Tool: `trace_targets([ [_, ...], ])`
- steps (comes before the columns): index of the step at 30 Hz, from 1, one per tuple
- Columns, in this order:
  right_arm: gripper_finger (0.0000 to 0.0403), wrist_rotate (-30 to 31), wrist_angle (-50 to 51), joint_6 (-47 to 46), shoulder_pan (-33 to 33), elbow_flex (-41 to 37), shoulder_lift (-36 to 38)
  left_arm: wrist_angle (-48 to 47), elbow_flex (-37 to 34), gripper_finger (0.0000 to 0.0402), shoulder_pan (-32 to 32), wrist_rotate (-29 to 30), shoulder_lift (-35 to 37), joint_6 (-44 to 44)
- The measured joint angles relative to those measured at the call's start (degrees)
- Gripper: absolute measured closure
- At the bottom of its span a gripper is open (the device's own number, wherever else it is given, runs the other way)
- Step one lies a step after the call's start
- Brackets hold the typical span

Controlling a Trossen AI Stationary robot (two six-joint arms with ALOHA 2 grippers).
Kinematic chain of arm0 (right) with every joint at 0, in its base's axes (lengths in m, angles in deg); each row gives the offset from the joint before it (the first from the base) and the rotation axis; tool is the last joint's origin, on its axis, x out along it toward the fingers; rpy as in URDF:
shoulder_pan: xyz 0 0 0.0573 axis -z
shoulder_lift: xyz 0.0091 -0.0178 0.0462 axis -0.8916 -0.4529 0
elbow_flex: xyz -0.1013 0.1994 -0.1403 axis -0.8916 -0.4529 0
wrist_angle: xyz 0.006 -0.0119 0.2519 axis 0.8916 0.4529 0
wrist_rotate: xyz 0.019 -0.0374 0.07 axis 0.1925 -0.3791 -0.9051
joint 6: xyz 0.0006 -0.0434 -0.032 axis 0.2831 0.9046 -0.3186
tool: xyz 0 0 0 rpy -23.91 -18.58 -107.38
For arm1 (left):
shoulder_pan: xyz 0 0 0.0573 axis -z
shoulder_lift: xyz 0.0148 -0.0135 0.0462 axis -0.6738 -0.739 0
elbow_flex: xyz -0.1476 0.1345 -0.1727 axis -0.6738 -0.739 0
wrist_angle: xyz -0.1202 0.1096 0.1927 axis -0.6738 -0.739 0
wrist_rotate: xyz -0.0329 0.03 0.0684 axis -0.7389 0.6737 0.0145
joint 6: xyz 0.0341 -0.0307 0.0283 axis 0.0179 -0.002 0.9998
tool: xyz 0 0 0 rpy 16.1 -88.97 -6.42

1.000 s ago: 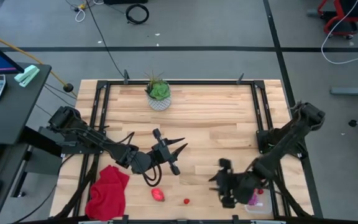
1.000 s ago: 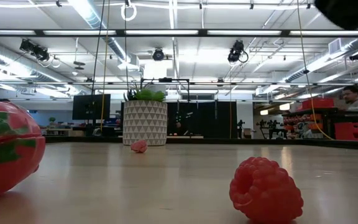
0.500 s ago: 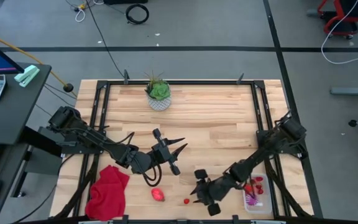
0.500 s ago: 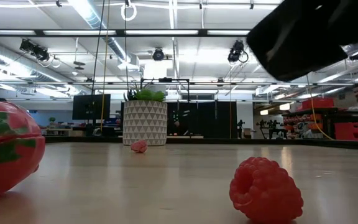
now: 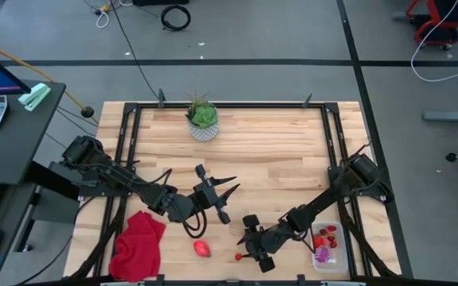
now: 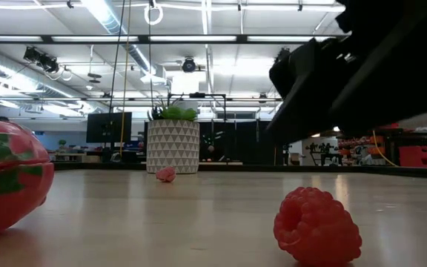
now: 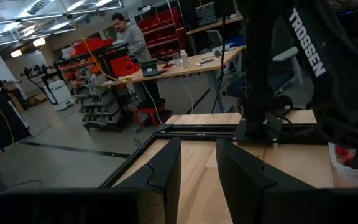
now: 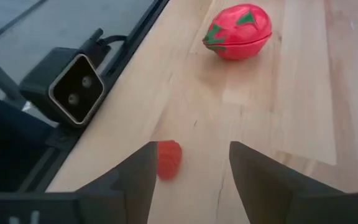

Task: Pick and placing Produce into tupperware
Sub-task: Put the red raspberry into the transparent container

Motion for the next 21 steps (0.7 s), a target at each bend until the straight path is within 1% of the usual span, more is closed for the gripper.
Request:
trace_targets([
  [6,0.0194,-0.6,-1.9,0.2,0.1,0.0,-0.9,0.0,0.0,0.0294,-0.1,0.0,0.0,-0.1],
  [10,0.0194,-0.6,-2.3,1.2,0.1,0.0,-0.9,-1.0,0.0,0.0294,0.1,0.0,0.0,-2.6],
  [14,0.0195,-1.3,-2.2,-0.3,0.1,0.0,-0.9,-1.6,0.0,0.0294,0.2,0.0,0.0,-3.5],
  [21,0.0199,-0.2,-3.8,-1.2,-1.0,0.0,-1.6,-5.3,0.0,0.0294,0.2,0.0,0.0,-10.6],
])
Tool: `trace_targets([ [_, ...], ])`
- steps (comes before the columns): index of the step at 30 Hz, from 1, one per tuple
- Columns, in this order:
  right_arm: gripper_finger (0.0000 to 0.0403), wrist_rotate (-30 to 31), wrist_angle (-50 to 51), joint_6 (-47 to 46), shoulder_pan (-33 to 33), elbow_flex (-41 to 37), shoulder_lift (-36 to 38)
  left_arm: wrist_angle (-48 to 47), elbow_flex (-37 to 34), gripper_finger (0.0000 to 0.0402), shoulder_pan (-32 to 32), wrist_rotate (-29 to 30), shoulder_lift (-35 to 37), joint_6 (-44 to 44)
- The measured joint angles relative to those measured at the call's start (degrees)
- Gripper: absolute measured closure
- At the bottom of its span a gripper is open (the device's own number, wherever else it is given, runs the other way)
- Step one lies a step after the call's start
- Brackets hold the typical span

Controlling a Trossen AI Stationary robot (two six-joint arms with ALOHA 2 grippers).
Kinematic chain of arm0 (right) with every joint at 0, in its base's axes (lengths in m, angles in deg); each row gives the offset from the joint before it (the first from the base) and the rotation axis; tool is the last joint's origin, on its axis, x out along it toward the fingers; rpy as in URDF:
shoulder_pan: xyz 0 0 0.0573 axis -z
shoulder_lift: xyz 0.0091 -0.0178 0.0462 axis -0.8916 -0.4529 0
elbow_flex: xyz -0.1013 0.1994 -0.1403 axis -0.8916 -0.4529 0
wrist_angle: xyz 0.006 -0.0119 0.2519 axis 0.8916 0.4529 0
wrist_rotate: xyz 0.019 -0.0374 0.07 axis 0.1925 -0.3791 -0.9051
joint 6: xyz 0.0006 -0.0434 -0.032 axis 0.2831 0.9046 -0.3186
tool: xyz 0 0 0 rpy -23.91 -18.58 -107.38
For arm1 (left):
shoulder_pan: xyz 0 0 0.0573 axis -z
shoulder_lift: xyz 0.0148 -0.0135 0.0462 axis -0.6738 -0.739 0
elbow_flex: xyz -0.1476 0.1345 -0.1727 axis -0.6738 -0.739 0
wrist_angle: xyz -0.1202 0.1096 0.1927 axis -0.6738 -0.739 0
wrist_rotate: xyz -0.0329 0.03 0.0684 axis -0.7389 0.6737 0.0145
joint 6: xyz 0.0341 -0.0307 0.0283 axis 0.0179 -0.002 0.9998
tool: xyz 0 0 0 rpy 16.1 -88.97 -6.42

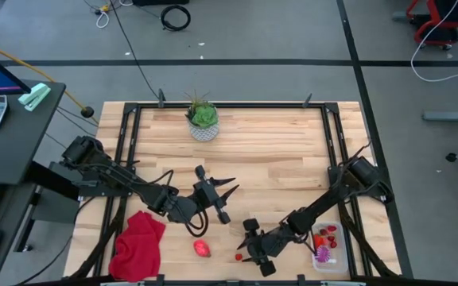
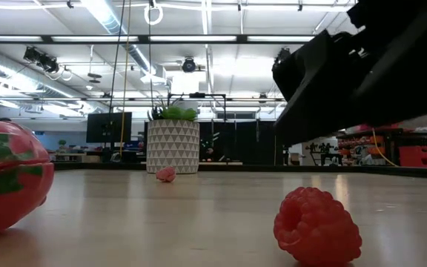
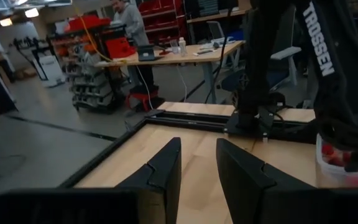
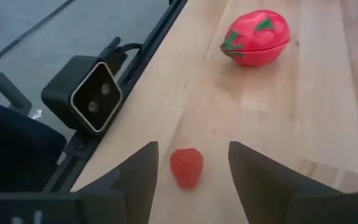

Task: Pick and placing Produce into tupperware
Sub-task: Put the red raspberry into the transparent container

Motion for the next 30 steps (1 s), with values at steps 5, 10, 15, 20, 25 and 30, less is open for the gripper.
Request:
trace_targets([
  [5,0.0199,1.8,-0.9,0.0,0.0,0.0,-1.2,-0.6,0.0,0.0294,0.0,0.0,0.0,-3.2],
  [10,0.0199,4.6,-1.1,-0.8,0.1,0.6,-2.0,-0.8,0.0,0.0294,0.0,0.0,0.0,-5.9],
  [15,0.0199,4.7,-1.1,-1.7,-1.5,3.1,-3.9,-1.3,0.0,0.0294,0.0,0.0,0.0,-8.3],
  [20,0.0199,5.1,-1.0,-1.7,-3.0,5.9,-6.5,-2.9,0.0,0.0294,0.1,0.0,0.0,-11.3],
  [25,0.0199,9.5,0.9,-2.0,-2.9,5.8,-7.4,-4.7,0.0,0.0294,0.6,0.0,-0.2,-13.5],
  [30,0.0199,11.2,1.5,-2.1,-2.4,5.8,-7.4,-4.9,0.0,0.0294,0.9,0.0,-0.2,-13.5],
])
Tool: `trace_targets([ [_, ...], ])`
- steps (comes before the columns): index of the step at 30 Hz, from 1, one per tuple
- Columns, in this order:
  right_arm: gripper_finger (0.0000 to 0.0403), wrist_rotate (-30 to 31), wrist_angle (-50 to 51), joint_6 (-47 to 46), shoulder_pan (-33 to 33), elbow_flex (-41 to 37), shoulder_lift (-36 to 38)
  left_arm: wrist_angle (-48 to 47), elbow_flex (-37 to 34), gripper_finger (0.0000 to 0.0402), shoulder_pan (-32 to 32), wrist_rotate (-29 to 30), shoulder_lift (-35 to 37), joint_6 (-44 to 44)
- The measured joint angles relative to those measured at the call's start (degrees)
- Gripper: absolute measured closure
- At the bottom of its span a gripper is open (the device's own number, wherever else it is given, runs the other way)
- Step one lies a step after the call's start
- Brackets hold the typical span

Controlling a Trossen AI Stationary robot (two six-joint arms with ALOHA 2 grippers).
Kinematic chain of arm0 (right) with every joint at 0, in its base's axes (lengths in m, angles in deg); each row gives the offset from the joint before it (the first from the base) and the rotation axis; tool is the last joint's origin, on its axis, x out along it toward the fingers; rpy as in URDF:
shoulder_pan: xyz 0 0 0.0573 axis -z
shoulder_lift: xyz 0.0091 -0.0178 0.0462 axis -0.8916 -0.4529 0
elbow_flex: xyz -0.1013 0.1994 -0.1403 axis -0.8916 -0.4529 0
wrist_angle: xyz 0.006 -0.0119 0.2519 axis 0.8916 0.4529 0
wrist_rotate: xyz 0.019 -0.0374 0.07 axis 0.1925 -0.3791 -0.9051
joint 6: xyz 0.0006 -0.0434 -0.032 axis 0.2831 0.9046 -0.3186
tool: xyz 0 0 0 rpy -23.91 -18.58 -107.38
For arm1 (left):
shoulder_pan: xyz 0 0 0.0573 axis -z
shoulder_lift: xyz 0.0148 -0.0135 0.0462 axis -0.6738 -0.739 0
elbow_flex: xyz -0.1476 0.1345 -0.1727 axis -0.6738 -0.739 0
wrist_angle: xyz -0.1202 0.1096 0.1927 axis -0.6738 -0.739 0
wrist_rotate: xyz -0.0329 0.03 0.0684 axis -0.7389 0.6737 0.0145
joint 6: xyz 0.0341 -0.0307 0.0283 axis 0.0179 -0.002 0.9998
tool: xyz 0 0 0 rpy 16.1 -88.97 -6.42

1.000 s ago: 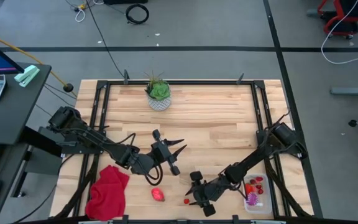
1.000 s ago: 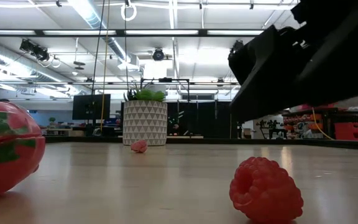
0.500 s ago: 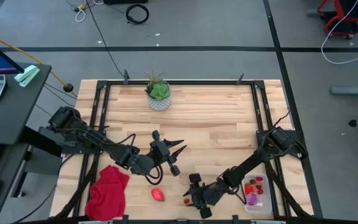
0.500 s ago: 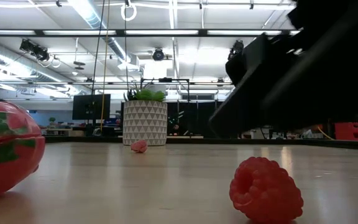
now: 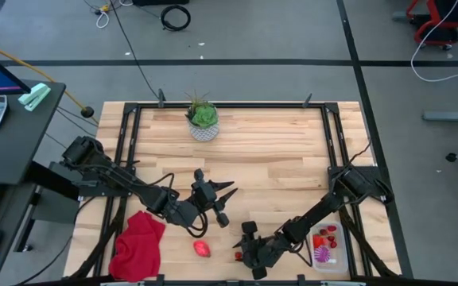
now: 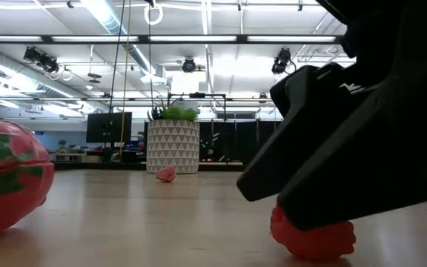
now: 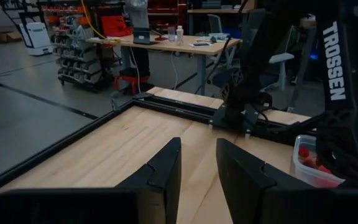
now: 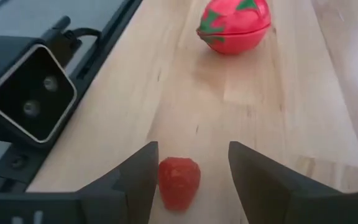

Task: Pick and placing Produce into tupperware
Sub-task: Put the red raspberry into the transparent container

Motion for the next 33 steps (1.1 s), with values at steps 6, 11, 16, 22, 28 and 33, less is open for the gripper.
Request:
trace_targets([
  [6,0.0199,-0.1,2.0,-4.2,-0.4,0.0,0.0,0.2,0.0,0.0294,0.0,0.0,0.0,0.0],
  [11,0.0202,0.1,4.8,-5.8,-0.9,0.0,0.0,0.1,0.0,0.0294,0.0,0.0,0.0,0.1],
  [16,0.0218,0.7,5.4,-7.4,-0.7,0.0,0.0,0.1,0.0,0.0294,0.0,0.0,0.0,0.1],
  [22,0.0249,0.7,5.7,-7.7,-0.1,0.0,0.1,0.1,0.0,0.0294,0.0,0.0,0.0,0.1],
  [28,0.0276,0.8,5.4,-7.7,0.0,0.0,0.1,0.1,0.0,0.0294,0.0,0.0,0.0,0.1],
  [33,0.0292,0.7,7.6,-7.8,0.0,-0.1,1.5,-0.2,0.0,0.0294,0.0,0.0,0.0,0.1],
])
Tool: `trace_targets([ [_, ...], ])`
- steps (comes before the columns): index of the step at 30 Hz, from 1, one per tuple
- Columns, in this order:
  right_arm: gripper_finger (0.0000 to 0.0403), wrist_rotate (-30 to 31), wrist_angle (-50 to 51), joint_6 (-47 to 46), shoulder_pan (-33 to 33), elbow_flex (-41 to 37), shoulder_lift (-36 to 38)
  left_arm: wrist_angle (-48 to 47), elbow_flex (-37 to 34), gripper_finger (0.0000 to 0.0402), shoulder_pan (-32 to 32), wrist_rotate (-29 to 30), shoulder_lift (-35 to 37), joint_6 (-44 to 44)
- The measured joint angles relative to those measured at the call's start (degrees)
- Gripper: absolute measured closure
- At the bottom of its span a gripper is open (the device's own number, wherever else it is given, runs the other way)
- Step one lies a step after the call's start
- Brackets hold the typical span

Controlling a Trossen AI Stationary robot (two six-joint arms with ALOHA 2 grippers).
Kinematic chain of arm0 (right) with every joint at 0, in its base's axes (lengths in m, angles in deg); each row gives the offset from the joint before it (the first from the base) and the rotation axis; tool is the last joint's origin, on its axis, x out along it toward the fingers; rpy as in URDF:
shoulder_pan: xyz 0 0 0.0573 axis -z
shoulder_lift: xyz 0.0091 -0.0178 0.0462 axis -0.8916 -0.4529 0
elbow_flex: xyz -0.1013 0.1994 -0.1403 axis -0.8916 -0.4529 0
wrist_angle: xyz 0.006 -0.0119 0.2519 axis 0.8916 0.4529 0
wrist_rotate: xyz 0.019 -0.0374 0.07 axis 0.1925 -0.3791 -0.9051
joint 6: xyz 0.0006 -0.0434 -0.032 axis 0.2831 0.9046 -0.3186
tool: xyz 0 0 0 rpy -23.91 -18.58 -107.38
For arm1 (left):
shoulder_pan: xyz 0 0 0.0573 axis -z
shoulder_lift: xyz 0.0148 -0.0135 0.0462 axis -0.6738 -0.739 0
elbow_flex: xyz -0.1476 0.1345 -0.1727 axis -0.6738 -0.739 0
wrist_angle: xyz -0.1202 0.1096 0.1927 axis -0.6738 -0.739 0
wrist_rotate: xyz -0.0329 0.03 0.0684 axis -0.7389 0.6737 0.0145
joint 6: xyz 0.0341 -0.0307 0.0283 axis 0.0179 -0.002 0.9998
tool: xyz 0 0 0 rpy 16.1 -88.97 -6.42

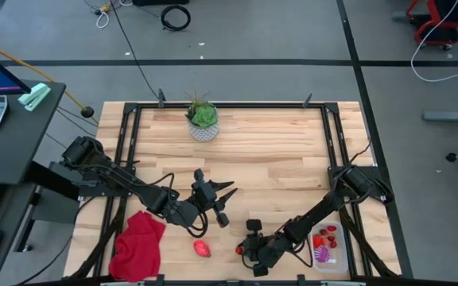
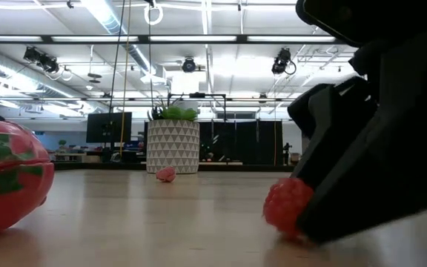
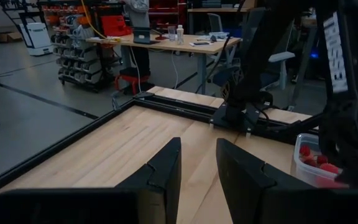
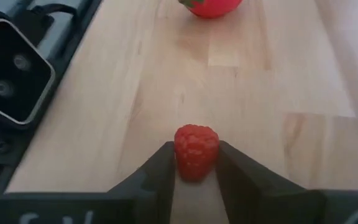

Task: Pick and placing Produce into tupperware
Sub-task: Put the red raspberry into the transparent container

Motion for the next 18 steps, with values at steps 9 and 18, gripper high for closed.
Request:
trace_targets([
  [9,0.0287,-4.9,22.9,-12.5,-0.5,0.0,13.1,-0.1,0.0,0.0294,0.0,0.0,0.0,0.0],
  [18,0.0288,-19.2,55.0,-36.5,-8.0,0.0,27.2,-0.4,0.0,0.0294,0.0,0.0,0.0,-0.4],
])
